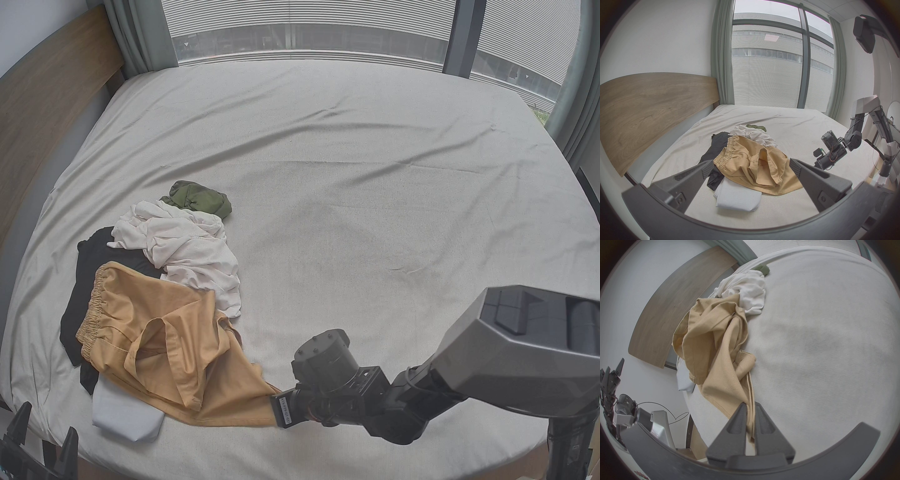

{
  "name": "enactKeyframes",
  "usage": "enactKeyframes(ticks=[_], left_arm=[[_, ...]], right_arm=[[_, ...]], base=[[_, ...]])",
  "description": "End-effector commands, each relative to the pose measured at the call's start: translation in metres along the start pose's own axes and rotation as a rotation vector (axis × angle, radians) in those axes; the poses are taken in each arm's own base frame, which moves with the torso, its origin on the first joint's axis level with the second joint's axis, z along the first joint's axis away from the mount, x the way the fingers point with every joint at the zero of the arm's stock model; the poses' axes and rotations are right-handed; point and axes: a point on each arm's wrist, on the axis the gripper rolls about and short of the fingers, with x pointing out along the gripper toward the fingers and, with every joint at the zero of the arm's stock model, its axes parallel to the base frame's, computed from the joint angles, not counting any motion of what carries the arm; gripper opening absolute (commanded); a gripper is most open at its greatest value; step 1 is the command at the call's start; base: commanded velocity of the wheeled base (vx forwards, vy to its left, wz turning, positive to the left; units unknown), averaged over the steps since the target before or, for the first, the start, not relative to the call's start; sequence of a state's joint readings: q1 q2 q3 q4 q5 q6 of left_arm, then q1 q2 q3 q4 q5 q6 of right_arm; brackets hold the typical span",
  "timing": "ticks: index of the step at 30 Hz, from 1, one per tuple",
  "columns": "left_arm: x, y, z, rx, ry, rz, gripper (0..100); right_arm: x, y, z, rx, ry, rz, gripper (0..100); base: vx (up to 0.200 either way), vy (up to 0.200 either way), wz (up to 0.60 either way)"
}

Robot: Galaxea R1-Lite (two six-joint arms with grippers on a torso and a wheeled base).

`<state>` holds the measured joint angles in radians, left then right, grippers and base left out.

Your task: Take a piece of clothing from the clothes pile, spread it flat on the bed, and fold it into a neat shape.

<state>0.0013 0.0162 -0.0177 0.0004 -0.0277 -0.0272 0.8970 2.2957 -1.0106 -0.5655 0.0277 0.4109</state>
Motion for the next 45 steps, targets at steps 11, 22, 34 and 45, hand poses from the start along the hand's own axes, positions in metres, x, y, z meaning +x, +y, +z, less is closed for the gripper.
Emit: enactKeyframes(ticks=[11, 22, 34, 45], left_arm=[[0.0, 0.0, -0.005, 0.0, 0.001, 0.0, 100], [0.0, 0.0, -0.005, 0.0, 0.001, 0.0, 100], [0.0, 0.0, -0.005, 0.0, 0.001, 0.0, 100], [0.0, 0.0, -0.005, 0.001, 0.001, 0.0, 100]], right_arm=[[-0.044, -0.029, 0.002, 0.028, -0.013, -0.062, 0], [-0.052, -0.039, 0.0, 0.012, -0.01, -0.102, 0], [-0.076, -0.055, -0.006, 0.044, -0.005, -0.149, 0], [-0.106, -0.074, -0.013, 0.087, -0.009, -0.199, 0]], base=[[0.0, 0.0, 0.0], [0.0, 0.0, 0.0], [0.0, 0.0, 0.0], [0.0, 0.0, 0.0]])
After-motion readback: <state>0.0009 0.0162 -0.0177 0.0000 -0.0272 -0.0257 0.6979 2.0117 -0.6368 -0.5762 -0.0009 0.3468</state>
